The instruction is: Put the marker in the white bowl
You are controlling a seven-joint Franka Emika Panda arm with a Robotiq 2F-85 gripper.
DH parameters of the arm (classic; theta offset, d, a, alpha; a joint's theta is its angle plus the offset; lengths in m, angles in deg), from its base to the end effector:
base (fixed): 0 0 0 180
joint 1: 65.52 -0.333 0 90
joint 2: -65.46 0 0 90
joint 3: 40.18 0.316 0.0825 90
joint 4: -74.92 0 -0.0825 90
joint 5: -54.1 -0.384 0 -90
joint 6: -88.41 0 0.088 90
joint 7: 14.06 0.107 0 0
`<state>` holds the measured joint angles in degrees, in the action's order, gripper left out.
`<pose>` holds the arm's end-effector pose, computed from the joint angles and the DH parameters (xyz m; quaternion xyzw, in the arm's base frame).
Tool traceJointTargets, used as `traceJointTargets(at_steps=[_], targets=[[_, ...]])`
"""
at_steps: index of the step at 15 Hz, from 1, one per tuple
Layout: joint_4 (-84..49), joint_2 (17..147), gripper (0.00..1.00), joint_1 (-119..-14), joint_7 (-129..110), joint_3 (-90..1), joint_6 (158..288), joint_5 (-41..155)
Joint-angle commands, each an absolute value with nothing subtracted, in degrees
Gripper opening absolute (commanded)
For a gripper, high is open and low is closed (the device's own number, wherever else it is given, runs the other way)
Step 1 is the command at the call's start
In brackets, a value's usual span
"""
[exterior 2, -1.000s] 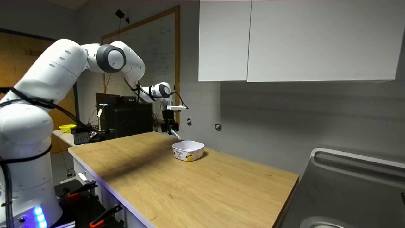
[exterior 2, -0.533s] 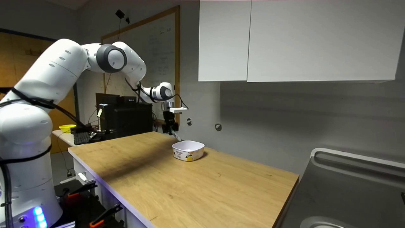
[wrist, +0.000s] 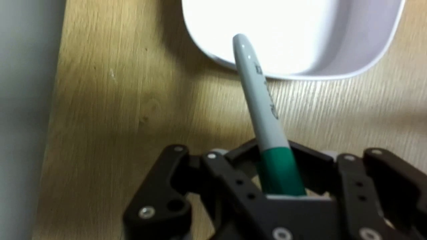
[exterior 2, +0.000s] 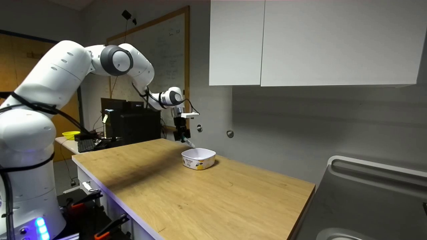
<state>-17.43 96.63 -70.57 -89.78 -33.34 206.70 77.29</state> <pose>0.6715 0.1099 0.3073 0.6441 0.7505 -0.1100 0.0988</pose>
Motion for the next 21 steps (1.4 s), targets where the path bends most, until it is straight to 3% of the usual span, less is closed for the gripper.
traceJointTargets(at_steps=[1,6,10,11,13,21], targets=[[-18.9,94.8,0.07,-73.1,-87.1,-36.5,205.0,84.0],[-19.0,94.6,0.06,-72.7,-87.6,-36.2,203.9,84.8],[-28.1,88.1,0.06,-71.6,-88.4,-35.7,203.6,84.3],[-29.1,87.2,0.32,-71.5,-88.3,-35.6,203.0,84.0],[-31.0,85.6,0.36,-71.4,-88.5,-35.5,202.6,83.9],[-35.3,82.1,0.97,-71.1,-89.0,-35.4,202.3,83.8]])
